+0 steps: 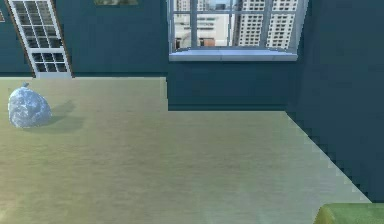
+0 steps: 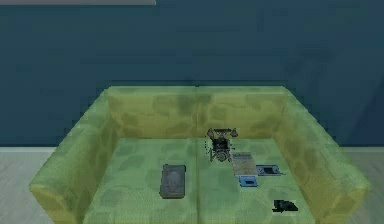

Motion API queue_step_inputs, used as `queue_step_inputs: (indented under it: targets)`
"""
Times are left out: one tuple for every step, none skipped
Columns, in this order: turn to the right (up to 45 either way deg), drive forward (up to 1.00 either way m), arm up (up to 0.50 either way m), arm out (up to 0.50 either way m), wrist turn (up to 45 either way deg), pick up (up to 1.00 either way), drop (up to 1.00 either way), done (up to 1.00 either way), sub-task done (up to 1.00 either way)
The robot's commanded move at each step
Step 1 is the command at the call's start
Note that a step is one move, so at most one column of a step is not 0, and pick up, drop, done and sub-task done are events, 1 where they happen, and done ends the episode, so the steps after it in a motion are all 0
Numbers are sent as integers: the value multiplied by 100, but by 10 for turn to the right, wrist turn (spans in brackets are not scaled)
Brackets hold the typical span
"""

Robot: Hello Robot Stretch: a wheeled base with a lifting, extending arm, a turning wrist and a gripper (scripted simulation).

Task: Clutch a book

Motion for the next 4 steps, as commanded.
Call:
queue_step_inputs:
  targets:
    - [0,0,0,38,0,0,0,0,0]
    - [0,0,0,0,450,0,0,0,0]
    - [0,0,0,0,450,0,0,0,0]
    - [0,0,0,0,450,0,0,0,0]
